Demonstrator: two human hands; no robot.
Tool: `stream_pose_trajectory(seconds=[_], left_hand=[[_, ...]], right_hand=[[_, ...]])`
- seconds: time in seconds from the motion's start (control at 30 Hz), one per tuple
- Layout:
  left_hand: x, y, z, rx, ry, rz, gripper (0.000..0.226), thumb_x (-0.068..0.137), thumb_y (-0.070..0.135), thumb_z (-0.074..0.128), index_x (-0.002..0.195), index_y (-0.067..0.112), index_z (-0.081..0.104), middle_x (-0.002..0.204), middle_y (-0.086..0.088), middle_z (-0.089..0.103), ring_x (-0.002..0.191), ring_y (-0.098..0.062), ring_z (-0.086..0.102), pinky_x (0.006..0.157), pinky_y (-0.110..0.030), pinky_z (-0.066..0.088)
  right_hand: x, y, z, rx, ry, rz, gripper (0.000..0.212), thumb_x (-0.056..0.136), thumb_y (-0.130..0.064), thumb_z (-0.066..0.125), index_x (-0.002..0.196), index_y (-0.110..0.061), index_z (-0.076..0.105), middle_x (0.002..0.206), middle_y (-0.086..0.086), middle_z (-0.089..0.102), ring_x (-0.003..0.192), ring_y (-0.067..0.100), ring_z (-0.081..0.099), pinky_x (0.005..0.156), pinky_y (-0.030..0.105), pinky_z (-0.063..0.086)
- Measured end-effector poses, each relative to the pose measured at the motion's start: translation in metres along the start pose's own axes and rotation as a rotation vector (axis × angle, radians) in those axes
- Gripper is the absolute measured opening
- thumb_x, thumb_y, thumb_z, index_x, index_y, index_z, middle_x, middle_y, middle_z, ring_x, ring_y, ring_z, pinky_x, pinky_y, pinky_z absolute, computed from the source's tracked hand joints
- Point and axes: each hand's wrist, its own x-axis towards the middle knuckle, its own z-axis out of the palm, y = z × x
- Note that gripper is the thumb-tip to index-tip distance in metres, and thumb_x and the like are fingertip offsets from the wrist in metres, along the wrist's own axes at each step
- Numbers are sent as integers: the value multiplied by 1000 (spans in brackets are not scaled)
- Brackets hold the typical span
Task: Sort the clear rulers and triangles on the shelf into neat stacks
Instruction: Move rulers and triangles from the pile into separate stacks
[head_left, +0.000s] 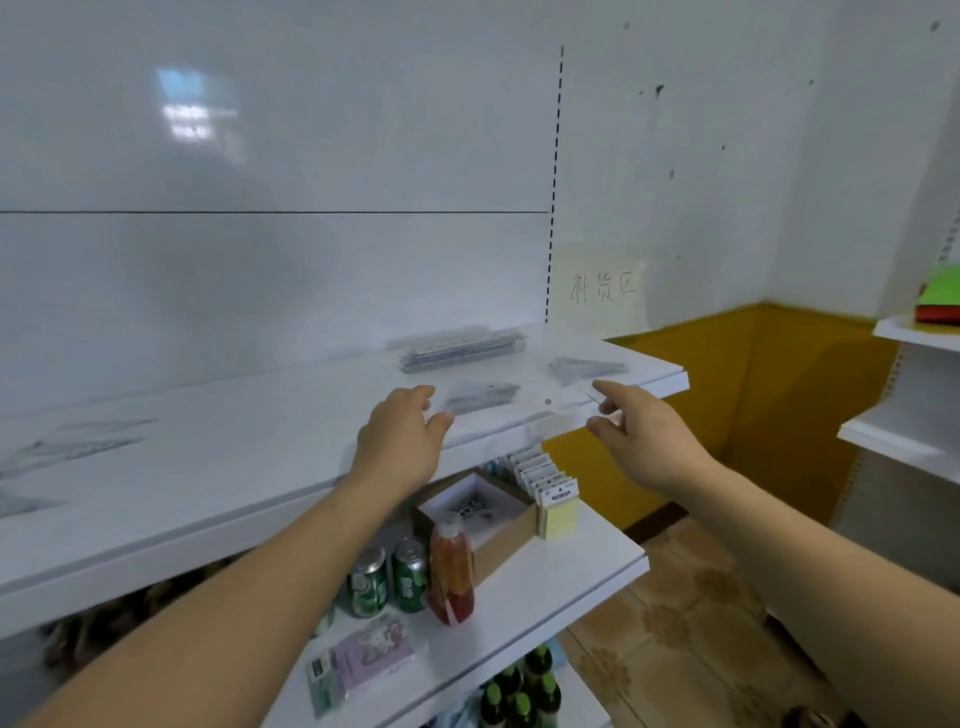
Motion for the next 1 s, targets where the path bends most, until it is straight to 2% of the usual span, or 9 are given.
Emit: stream_pose_trajectory(seconds=[0.17,0.33,0.4,0.5,0.53,0.6,0.73,0.87,1.0], left_hand=[[42,5,19,160,-28,-37,45,97,37,44,138,17,44,141,-7,44,123,-29,46,101,-45,39],[75,12,40,282,-110,-60,37,97,37,42,124,14,53,133,-7,50,117,-29,48,94,-41,41],[81,11,47,310,-129,-74,29,96,36,42,110,15,57,123,-8,55,109,-29,51,90,-41,43],[85,10,52,320,-125,-86,24,95,36,42,78,18,46,99,-8,58,91,-28,54,80,-41,45],[86,10,53,311,-120,-92,24,94,36,42,78,18,48,101,-8,59,91,-28,55,80,-41,46],[85,10,55,294,-113,-99,27,93,39,45,102,16,56,114,-6,58,103,-27,54,88,-43,46],[81,9,57,277,-79,-98,44,94,39,48,134,19,48,133,-3,54,119,-24,51,100,-40,42],[76,12,57,277,-42,-160,40,95,35,49,134,27,48,132,-3,56,118,-23,52,97,-33,41],[73,20,58,273,-22,-189,41,93,35,52,132,25,50,130,-2,57,115,-20,54,95,-31,42]], right_hand=[[54,16,21,20,-17,3,50,97,-32,48,144,-23,35,131,0,52,113,19,52,95,35,46],[112,39,33,-62,-41,-3,48,98,-30,46,144,-22,36,134,4,50,120,23,48,102,39,41],[130,51,33,-91,-51,4,47,98,-28,45,144,-20,36,138,5,47,125,26,44,105,39,38],[153,68,32,-98,-91,7,47,99,-28,44,144,-19,36,145,7,40,132,27,37,109,39,31],[159,73,32,-100,-117,7,47,99,-28,43,144,-19,36,146,7,38,134,27,35,109,39,30],[171,84,32,-124,-182,-10,46,98,-29,42,143,-21,37,149,6,34,136,26,32,110,38,27],[191,100,31,-140,-272,-58,45,98,-28,42,142,-21,39,150,6,33,136,26,32,112,37,25],[205,112,31,-146,-387,-97,47,99,-29,39,145,-20,35,151,5,34,137,23,32,112,34,23],[210,123,32,-164,-443,-158,49,99,-32,37,147,-24,30,150,4,36,135,25,36,111,37,28]])
